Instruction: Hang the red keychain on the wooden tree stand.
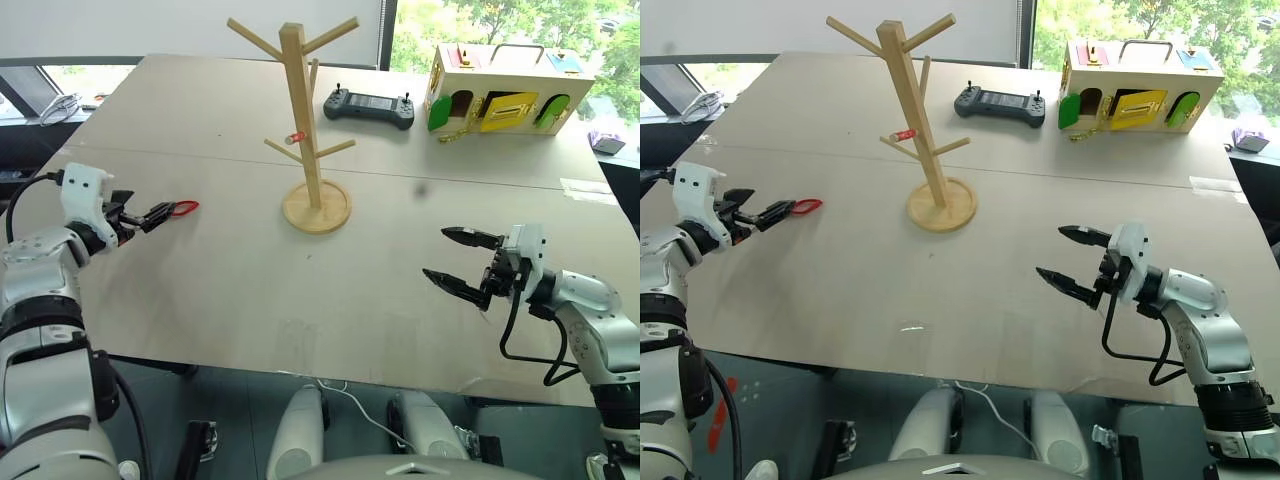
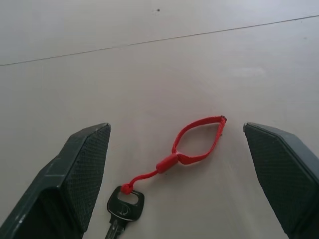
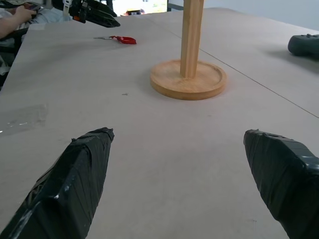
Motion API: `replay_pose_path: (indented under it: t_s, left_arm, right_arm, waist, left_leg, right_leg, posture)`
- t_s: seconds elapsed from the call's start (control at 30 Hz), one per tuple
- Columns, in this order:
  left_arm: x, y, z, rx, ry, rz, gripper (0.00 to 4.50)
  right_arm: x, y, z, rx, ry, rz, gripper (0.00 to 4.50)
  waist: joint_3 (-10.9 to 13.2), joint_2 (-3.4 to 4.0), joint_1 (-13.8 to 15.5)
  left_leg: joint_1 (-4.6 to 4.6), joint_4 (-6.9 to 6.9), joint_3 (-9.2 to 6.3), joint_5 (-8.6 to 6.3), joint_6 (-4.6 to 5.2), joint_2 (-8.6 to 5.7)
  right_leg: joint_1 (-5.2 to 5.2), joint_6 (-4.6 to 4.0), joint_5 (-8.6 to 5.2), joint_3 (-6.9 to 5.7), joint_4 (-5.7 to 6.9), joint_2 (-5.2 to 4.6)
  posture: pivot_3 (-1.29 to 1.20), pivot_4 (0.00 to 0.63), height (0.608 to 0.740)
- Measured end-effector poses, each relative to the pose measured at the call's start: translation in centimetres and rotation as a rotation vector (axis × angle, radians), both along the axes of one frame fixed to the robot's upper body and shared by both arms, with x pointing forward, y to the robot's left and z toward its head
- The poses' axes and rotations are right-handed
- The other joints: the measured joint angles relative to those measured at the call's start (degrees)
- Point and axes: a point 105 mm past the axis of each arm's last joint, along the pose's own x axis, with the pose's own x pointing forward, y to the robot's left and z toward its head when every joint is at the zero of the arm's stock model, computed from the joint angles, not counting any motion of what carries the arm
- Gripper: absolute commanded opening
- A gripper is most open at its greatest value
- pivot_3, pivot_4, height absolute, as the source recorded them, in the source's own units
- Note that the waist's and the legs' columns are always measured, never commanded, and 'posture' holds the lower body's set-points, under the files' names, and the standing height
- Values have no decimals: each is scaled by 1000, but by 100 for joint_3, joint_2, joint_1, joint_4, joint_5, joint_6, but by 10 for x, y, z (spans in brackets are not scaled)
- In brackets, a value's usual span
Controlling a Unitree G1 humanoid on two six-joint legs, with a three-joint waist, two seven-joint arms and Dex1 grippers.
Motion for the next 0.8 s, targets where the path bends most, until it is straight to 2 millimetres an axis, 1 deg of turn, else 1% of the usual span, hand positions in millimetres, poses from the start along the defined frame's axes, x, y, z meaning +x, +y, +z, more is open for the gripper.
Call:
replay_pose_path:
  t_s: [0.27,0.4,0.6,0.8]
  left_arm:
    - [-5,5,-23,14,89,19,4417]
    - [-6,7,-27,15,96,27,4417]
    - [-5,3,-36,16,111,26,4417]
    - [-4,3,-37,30,99,31,4417]
  right_arm:
    - [1,-2,3,6,-14,-28,4500]
    - [2,-2,4,10,-14,-32,4500]
    - [4,-2,6,14,-21,-40,4500]
    - [6,-2,10,16,-36,-47,4500]
  waist:
    - [0,0,-1]
    - [0,0,1]
    - [0,0,2]
    - [0,0,2]
  left_leg:
    - [0,1,0,0,0,0]
    - [-1,1,0,0,0,0]
    - [-1,2,0,0,0,0]
    - [1,5,0,0,0,0]
  right_leg:
    - [0,0,0,0,2,0]
    - [0,0,0,0,3,-1]
    - [0,0,0,0,4,-1]
    - [1,0,0,0,8,-1]
  posture:
    - [0,150,740]
    - [0,150,740]
    - [0,150,740]
    - [0,150,740]
